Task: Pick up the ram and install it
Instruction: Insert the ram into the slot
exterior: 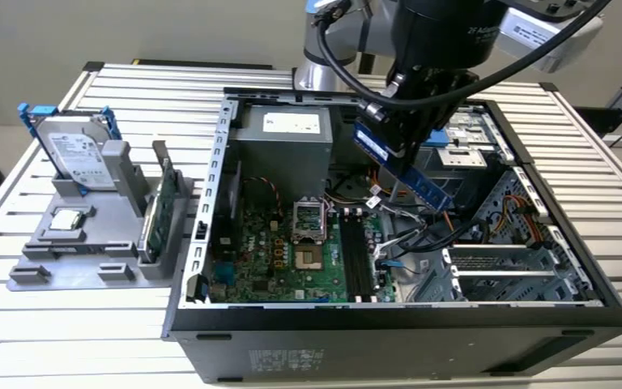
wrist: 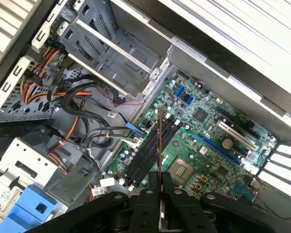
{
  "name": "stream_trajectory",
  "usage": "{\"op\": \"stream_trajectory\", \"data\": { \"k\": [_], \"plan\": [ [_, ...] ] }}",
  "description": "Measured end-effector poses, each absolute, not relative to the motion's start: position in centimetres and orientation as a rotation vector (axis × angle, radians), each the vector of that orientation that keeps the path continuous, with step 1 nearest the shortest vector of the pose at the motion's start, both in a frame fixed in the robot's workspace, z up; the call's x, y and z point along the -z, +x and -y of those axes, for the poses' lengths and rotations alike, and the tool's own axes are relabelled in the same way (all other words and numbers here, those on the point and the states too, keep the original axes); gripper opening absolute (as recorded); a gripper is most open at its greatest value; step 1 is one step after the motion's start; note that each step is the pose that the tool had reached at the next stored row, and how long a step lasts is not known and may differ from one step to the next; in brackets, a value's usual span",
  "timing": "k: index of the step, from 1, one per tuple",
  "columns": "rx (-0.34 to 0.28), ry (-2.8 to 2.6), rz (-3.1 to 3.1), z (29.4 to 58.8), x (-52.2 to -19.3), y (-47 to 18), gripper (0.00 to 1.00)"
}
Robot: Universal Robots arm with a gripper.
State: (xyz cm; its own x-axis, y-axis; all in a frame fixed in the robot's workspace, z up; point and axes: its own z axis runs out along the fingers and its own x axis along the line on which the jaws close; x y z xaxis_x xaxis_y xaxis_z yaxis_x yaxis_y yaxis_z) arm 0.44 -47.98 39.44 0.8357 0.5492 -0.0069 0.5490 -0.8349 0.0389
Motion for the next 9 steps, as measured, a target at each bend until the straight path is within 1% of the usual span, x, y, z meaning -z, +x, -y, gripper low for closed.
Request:
{"op": "stream_trajectory", "data": {
  "k": [9],
  "plan": [
    [-0.007, 2.975, -0.879, 47.97, -38.62, 0.44, 0.00]
  ]
}}
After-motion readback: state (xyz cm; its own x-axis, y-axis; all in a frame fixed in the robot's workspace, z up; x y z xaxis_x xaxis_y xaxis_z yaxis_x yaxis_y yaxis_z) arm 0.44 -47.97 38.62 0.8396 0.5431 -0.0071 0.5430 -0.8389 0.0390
